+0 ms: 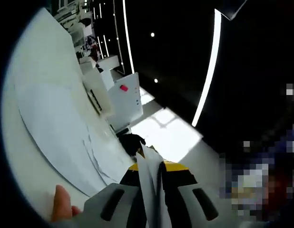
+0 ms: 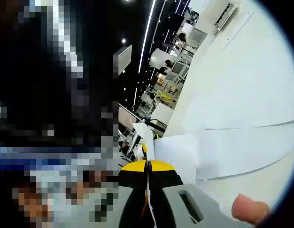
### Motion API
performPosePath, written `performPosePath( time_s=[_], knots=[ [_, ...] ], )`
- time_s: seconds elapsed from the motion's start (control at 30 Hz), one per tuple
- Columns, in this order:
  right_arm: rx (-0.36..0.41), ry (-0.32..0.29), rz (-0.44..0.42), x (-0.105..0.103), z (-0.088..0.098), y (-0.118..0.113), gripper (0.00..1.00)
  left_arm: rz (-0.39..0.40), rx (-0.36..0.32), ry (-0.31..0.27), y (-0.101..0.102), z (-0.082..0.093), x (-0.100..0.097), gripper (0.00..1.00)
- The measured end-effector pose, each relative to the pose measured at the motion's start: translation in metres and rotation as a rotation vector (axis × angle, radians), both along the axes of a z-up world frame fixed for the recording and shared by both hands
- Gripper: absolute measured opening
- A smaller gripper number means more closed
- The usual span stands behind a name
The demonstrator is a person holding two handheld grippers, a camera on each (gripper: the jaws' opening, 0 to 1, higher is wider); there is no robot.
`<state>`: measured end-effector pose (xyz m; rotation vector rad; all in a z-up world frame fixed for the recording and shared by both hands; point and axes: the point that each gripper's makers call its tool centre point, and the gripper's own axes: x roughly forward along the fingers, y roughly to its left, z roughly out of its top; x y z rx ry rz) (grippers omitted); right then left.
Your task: Organize the stack of printing papers by aligning and flattening the scattered papers on the table
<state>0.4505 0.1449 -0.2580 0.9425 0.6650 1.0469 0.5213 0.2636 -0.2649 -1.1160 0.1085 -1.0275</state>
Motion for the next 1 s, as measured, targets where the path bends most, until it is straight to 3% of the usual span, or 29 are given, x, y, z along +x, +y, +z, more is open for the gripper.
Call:
performPosePath(
  time_s=[0.23,0.5,1.0],
  knots=[
    [0.002,0.016,-0.020,-0.011,-0.009,0.008,0.00,0.004,-0.006,-0.001,0.000,0.001,0.000,0.11],
    [0.011,0.037,-0.028,-0.004,-0.017,0.012,0.00,0.007,-0.007,-0.007,0.003,0.001,0.003,0.11],
    [-0.014,0.011,-0.038,-0.004,-0.020,0.011,0.00,0.003,0.020,-0.038,0.000,0.001,0.000,0.06]
  ],
)
